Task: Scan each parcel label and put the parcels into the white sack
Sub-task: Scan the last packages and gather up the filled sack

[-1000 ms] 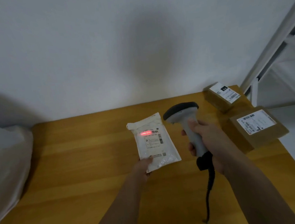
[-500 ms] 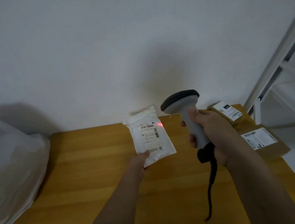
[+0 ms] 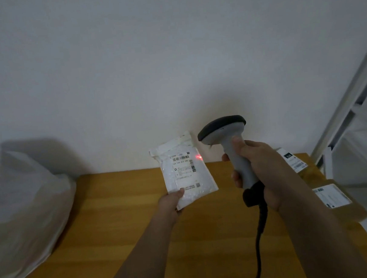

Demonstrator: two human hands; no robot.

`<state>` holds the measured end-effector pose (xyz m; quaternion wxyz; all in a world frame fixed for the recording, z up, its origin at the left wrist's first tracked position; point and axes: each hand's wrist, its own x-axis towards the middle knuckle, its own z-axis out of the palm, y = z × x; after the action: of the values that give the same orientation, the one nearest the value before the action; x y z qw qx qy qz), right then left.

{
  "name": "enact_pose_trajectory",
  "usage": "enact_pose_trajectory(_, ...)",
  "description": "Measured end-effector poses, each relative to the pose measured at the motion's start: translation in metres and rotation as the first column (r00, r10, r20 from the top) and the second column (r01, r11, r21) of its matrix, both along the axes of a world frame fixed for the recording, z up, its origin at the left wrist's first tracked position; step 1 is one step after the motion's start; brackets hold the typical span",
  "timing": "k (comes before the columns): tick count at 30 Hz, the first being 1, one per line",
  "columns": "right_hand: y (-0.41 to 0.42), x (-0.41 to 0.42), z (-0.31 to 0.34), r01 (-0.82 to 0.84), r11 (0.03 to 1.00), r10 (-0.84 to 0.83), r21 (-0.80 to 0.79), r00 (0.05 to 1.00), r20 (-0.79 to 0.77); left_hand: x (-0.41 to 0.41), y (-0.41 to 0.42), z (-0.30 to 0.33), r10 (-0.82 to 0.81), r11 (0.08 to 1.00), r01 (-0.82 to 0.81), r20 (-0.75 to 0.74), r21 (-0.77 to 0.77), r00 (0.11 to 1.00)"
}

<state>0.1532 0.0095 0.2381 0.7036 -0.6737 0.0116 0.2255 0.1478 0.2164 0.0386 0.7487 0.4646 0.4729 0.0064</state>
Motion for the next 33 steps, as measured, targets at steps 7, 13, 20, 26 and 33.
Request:
enact_pose_trajectory(7,-0.002,-0.001,0.009,-0.067,0.996,0.068,0.066,0.998,-0.003,-0.021,0.004,0.018,0.026,1.000,-0.026,0.068,-0.006,0.997)
enact_pose_trajectory(13,0.024,-0.004,-0.004,-0.147,0.982,0.156,0.121,0.985,-0.067,-0.068,0.020,0.030,0.093,0.993,-0.080,0.163,-0.083,0.982)
enact_pose_trajectory(20,0.076,-0.037,-0.019,-0.317,0.943,0.327,0.099,0.938,-0.111,-0.151,0.070,0.059,0.368,0.926,-0.378,0.241,-0.006,0.898)
enact_pose_trajectory(26,0.131,-0.078,-0.002,-0.454,0.879,0.463,0.148,0.886,-0.032,-0.210,0.117,0.122,0.541,0.721,-0.646,0.379,0.251,0.751)
enact_pose_trajectory(33,0.207,-0.123,0.011,-0.546,0.826,0.546,0.139,0.837,0.039,-0.273,0.205,0.177,0.557,0.179,-0.842,0.653,0.509,0.513)
